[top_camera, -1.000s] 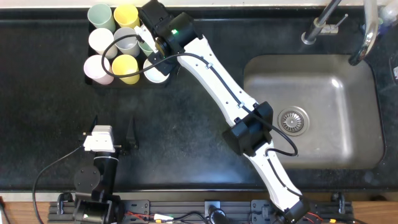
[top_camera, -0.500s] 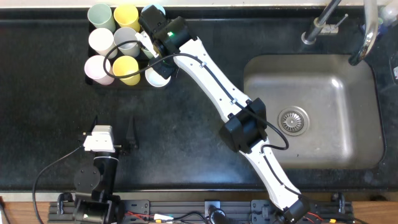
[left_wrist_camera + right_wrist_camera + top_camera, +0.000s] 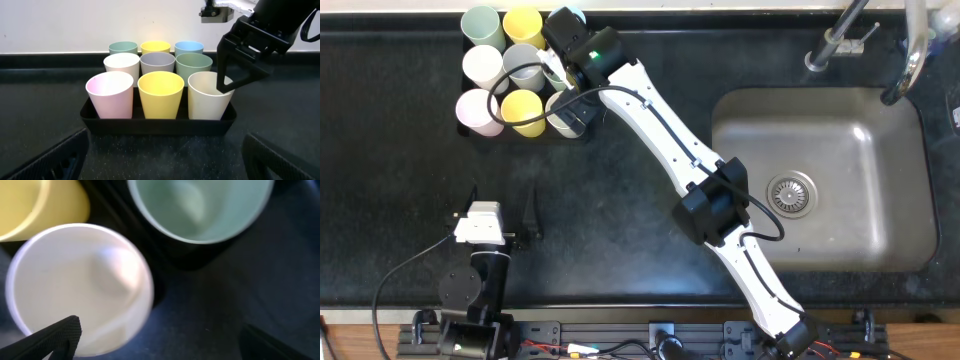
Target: Store Cups
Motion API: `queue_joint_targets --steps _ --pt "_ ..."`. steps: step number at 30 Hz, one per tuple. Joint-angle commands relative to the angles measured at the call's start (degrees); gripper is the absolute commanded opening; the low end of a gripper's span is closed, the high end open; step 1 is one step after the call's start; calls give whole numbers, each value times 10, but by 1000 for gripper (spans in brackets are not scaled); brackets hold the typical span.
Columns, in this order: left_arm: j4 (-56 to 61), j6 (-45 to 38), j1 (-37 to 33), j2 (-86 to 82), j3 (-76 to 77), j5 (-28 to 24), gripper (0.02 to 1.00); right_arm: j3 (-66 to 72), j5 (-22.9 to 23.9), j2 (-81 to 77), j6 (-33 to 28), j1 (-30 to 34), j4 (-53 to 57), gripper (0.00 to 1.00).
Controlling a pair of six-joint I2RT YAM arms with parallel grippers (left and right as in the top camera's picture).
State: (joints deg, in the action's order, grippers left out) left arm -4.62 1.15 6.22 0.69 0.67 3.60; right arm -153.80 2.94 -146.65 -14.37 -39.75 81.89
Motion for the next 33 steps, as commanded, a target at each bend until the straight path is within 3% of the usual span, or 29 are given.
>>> queue_joint_targets --steps 1,9,12,14,20,24,26,28,30,32,33 --pt "1 2 -5 -6 -2 -5 998 -34 80 11 41 2 -4 998" --pt "1 2 -5 -6 -2 -5 998 -150 88 83 108 30 66 996" --pt "1 2 -5 -6 -2 -5 998 -159 60 134 116 66 150 998" --pt "1 2 -5 -6 -2 -5 998 -126 86 176 123 101 149 998" --pt "1 2 -5 -6 -2 -5 998 155 52 378 157 221 149 998" --pt "1 2 -5 -6 -2 -5 998 442 -11 551 159 270 129 996" --pt "1 2 -5 -6 -2 -5 998 588 -29 640 185 283 63 998" --pt "1 2 -5 -6 -2 -5 998 744 -29 740 220 290 -58 998" --pt "1 2 -5 -6 -2 -5 996 878 -25 832 218 291 -202 996" --pt "1 2 -5 -6 -2 -5 998 1008 26 923 189 288 -377 998" --pt "1 2 -5 -6 -2 -5 998 1128 89 999 163 288 -574 998"
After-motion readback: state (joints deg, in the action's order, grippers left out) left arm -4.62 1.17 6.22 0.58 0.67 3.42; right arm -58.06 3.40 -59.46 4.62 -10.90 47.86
